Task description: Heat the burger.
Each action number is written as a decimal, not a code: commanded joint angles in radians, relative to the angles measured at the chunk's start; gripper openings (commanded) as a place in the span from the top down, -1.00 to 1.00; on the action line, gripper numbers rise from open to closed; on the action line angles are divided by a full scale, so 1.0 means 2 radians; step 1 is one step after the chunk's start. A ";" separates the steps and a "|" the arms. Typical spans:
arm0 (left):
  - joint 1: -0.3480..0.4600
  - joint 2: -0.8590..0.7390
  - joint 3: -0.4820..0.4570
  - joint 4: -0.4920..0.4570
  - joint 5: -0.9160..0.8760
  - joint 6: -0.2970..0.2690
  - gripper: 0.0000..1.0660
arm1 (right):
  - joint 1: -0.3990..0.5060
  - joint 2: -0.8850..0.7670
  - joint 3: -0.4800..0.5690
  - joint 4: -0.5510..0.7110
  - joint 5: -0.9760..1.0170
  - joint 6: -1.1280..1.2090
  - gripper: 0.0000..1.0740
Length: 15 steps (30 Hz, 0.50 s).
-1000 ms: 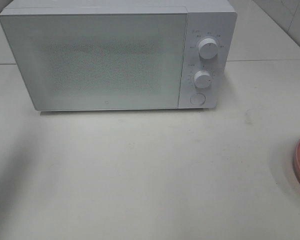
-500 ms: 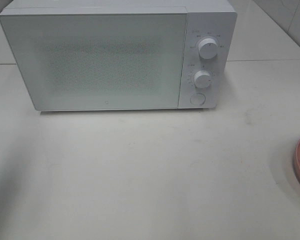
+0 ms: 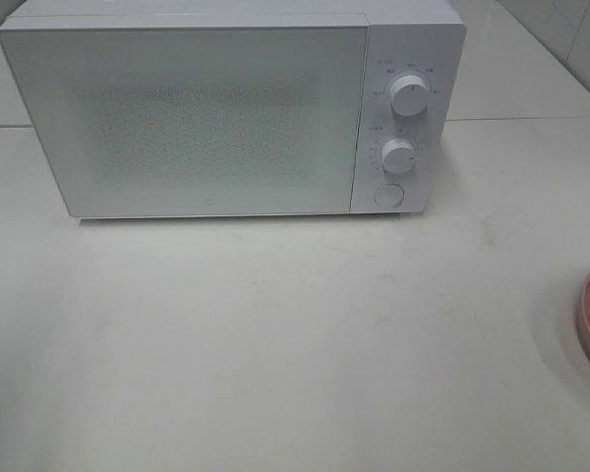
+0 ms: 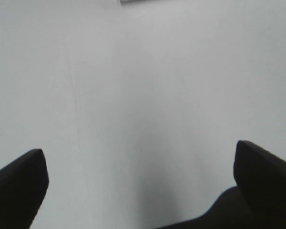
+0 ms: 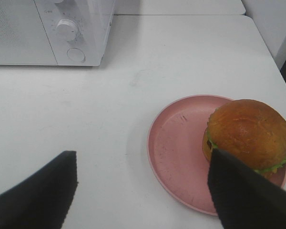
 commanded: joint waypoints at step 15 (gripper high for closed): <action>0.002 -0.167 -0.003 -0.009 0.011 0.002 -0.84 | -0.002 -0.016 0.002 0.001 0.001 0.000 -0.40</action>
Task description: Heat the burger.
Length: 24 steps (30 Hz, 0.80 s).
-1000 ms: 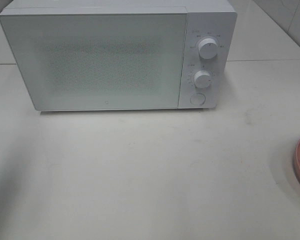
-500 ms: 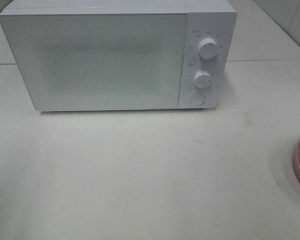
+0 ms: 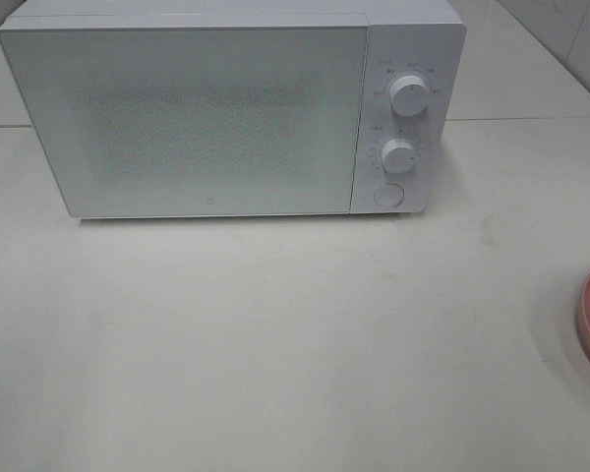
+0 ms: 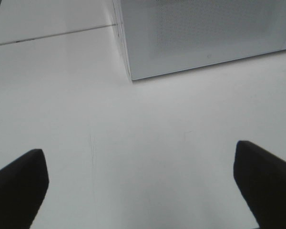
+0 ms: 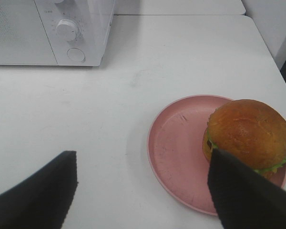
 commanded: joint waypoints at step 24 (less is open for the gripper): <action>0.002 -0.069 0.004 0.071 0.081 -0.090 -0.84 | -0.002 -0.016 0.002 0.001 0.001 -0.001 -0.40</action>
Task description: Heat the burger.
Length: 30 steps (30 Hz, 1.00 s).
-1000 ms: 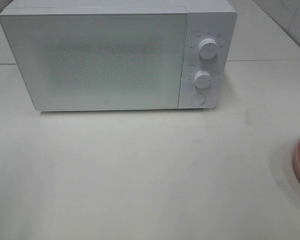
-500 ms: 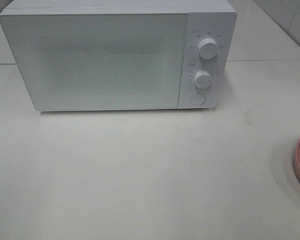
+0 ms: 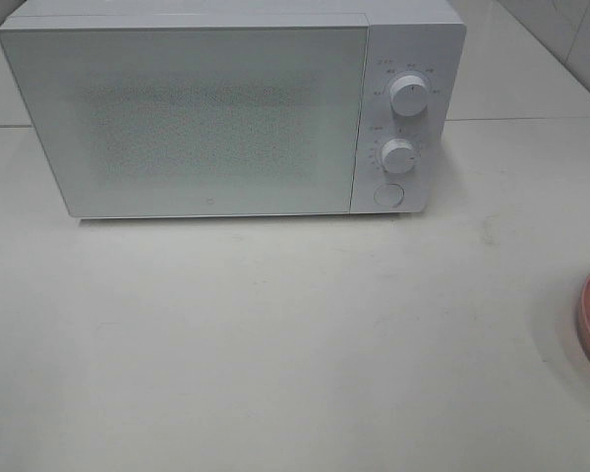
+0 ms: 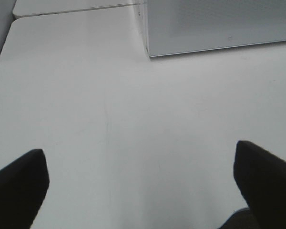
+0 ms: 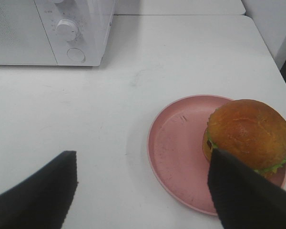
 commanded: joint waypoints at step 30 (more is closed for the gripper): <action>0.002 -0.037 0.002 -0.018 -0.002 -0.015 -0.84 | -0.002 -0.011 0.002 0.000 0.001 0.000 -0.40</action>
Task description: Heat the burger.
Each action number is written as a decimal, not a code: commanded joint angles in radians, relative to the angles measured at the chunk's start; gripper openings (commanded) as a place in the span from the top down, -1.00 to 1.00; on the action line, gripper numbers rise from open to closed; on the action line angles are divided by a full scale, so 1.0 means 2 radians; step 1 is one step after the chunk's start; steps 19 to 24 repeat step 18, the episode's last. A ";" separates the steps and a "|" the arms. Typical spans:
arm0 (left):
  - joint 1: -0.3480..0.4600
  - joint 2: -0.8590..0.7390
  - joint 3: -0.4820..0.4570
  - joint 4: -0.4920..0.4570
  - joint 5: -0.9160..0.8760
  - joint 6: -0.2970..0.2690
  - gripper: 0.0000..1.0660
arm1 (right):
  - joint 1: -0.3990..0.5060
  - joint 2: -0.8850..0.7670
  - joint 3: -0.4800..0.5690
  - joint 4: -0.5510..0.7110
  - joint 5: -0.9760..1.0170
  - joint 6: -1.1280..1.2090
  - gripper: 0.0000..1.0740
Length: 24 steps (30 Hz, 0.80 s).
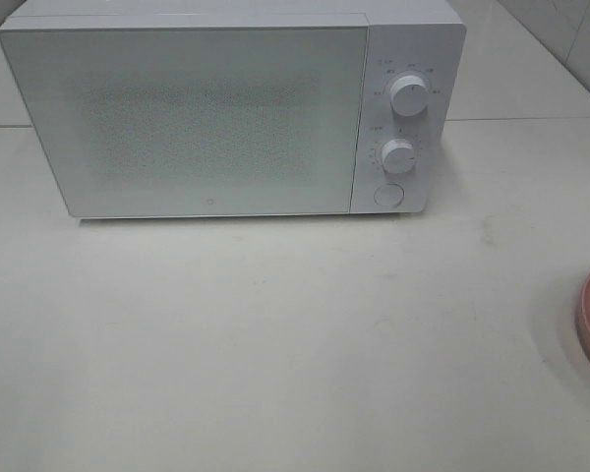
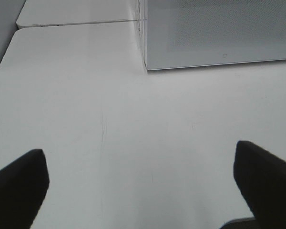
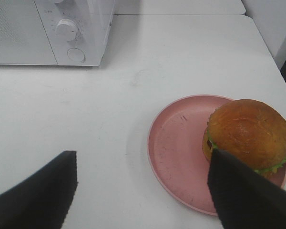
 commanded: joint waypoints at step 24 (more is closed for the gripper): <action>0.002 -0.007 0.002 -0.005 -0.002 -0.004 -0.84 | -0.002 -0.011 0.002 0.000 0.001 0.000 -0.40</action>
